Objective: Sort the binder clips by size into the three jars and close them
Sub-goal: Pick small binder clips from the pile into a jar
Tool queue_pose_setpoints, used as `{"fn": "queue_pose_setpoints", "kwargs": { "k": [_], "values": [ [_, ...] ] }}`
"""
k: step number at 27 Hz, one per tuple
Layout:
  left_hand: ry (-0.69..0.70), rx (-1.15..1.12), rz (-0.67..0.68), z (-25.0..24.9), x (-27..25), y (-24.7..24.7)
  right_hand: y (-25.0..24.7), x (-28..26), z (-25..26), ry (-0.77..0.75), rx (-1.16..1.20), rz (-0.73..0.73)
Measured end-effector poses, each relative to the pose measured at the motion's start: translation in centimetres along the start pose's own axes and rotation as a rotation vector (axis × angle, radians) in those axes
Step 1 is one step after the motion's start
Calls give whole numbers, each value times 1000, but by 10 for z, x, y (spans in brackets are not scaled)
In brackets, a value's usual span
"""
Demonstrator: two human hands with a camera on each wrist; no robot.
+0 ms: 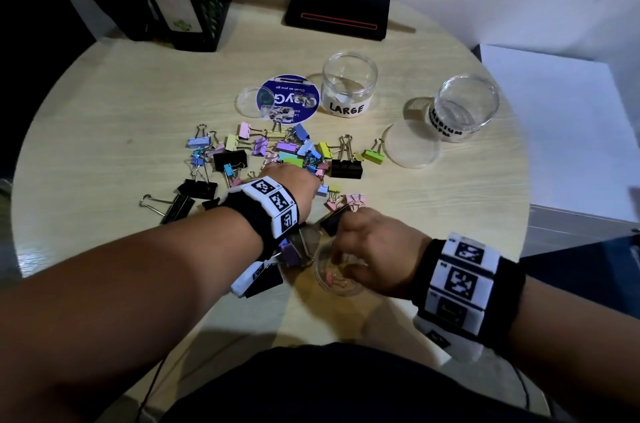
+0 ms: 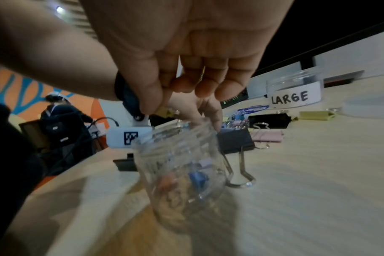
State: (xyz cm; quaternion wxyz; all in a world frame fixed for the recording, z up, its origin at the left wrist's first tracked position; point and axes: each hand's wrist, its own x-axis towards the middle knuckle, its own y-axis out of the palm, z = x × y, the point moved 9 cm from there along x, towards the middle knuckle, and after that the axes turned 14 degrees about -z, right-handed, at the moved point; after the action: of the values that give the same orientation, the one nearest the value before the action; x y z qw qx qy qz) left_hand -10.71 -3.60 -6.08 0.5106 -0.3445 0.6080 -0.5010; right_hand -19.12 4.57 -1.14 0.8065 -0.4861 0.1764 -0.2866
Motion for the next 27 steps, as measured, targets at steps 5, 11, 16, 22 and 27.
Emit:
{"fn": "queue_pose_setpoints", "kwargs": {
  "k": [5,11,16,22,27],
  "values": [
    [-20,-24,17,5,-4,5,6,3,-7,66,-64,68],
    [11,45,28,-1,-8,7,-15,36,-80,354,-184,-86],
    [20,37,36,-1,-11,7,1,44,-105,349,-280,20],
    [-20,-215,-90,6,-21,-20,-8,52,-118,412,-421,72],
    [-41,-765,-185,-10,-61,-43,8,72,-88,162,-331,87]
  ]
}}
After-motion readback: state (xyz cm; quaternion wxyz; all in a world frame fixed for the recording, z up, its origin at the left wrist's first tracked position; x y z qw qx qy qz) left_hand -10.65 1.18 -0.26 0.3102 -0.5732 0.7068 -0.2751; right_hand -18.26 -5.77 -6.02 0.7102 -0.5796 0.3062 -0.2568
